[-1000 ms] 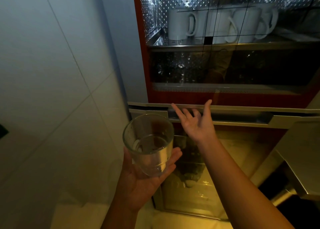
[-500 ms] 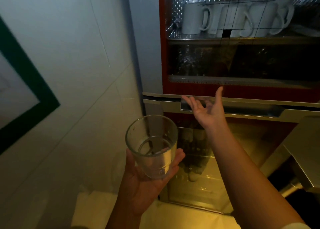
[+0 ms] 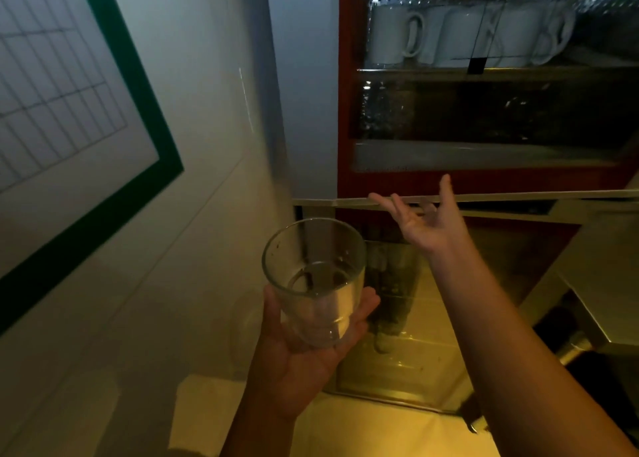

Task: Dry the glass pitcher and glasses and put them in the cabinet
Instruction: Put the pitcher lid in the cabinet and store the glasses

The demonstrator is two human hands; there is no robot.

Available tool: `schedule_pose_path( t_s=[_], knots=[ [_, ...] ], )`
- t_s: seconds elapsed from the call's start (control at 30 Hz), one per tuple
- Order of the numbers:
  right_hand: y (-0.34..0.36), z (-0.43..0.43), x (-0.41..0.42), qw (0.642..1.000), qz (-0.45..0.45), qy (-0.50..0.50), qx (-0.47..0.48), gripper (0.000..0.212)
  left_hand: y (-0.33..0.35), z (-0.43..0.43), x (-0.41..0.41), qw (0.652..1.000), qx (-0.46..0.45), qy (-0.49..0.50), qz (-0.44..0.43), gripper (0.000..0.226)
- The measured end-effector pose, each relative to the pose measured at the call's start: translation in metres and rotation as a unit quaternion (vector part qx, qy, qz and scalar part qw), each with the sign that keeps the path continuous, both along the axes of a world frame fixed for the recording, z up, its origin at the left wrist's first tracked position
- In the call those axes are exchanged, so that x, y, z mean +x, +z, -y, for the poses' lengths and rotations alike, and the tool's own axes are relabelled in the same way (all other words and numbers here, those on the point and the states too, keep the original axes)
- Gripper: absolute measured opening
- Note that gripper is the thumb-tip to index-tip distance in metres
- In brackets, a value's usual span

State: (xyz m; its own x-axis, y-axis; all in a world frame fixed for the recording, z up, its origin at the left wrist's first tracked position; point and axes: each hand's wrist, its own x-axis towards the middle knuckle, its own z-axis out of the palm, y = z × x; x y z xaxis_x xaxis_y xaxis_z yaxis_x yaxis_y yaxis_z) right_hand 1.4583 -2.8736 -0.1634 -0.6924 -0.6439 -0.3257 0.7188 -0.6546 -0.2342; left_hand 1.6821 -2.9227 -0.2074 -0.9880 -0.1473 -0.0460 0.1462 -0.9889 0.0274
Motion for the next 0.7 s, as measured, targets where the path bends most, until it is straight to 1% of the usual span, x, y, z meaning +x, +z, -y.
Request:
schedule_pose_path(
  t_s=[0.07, 0.2, 0.3, 0.47, 0.63, 0.7],
  knots=[
    [0.000, -0.009, 0.008, 1.000, -0.008, 0.009, 0.009, 0.077, 0.003, -0.009, 0.004, 1.000, -0.009, -0.003, -0.001, 0.129],
    [-0.002, -0.029, 0.027, 0.996, -0.062, 0.037, 0.050, 0.070, 0.002, -0.030, 0.018, 0.998, -0.049, 0.010, 0.026, 0.125],
    [-0.012, -0.041, 0.043, 0.992, -0.091, 0.063, 0.061, 0.069, -0.001, -0.042, 0.027, 0.999, -0.040, 0.006, 0.035, 0.126],
    [-0.028, -0.059, 0.072, 0.994, -0.077, 0.068, 0.035, 0.065, -0.013, -0.061, 0.045, 0.999, -0.004, 0.011, 0.041, 0.126],
    [-0.034, -0.085, 0.087, 0.997, -0.068, 0.043, 0.007, 0.066, -0.022, -0.075, 0.059, 0.999, 0.003, 0.017, 0.052, 0.126],
    [-0.036, -0.096, 0.091, 0.996, -0.075, 0.040, 0.006, 0.064, -0.021, -0.079, 0.062, 0.999, -0.008, 0.010, 0.049, 0.128]
  ],
)
